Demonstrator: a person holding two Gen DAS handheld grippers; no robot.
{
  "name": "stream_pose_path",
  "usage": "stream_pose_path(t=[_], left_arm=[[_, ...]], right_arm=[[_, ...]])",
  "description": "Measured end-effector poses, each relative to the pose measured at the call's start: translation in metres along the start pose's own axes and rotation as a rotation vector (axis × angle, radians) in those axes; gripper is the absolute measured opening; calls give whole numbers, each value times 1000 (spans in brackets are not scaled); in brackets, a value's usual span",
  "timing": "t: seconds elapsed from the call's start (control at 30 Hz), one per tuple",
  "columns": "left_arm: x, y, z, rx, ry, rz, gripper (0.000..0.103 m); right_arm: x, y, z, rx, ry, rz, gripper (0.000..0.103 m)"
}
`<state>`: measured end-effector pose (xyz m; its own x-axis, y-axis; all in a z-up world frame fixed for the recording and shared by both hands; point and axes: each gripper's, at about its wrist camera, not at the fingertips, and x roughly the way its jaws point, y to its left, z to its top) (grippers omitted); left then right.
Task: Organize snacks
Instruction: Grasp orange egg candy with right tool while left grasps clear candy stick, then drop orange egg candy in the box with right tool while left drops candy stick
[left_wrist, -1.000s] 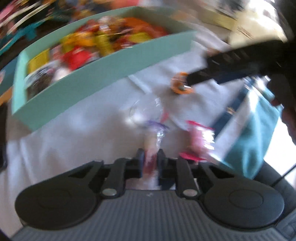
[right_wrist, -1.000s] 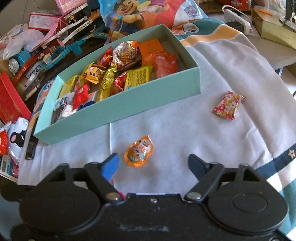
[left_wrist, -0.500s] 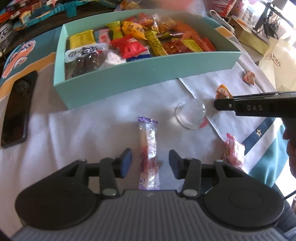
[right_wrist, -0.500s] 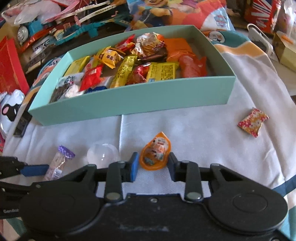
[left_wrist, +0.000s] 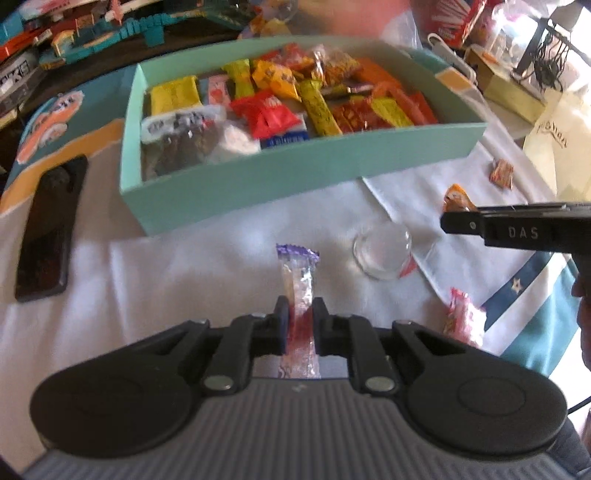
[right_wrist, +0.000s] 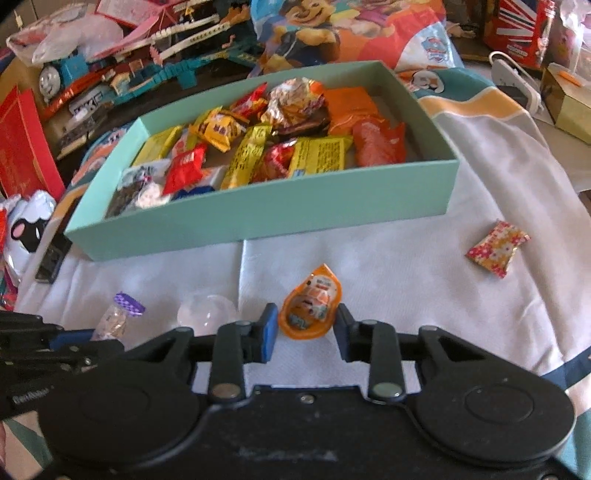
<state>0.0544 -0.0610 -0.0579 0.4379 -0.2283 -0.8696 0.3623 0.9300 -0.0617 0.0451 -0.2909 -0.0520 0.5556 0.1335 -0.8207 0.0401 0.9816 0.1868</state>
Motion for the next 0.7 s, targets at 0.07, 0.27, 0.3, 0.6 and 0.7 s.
stream_pose_path(t=[0.07,0.27,0.3,0.6,0.7], left_arm=[[-6,2,6,-13,-13,-8,12],[-20,-2,23,-26,-53,-30,12],[-22,-3,27,-29,-58,-37,12],[-30,-7,75,-55,-120,-48,12],[-27,-10,93,-43,-130,-36,12]], right_arm=[[-5,-3,2,10,-8,6,31],[-21,-7,11,6,-40,15,31],[-25,-7,12,5,-48,16,31],[-38,-16,52,0,-115,21,31],[-34,-18,66,3,-122,25,31]])
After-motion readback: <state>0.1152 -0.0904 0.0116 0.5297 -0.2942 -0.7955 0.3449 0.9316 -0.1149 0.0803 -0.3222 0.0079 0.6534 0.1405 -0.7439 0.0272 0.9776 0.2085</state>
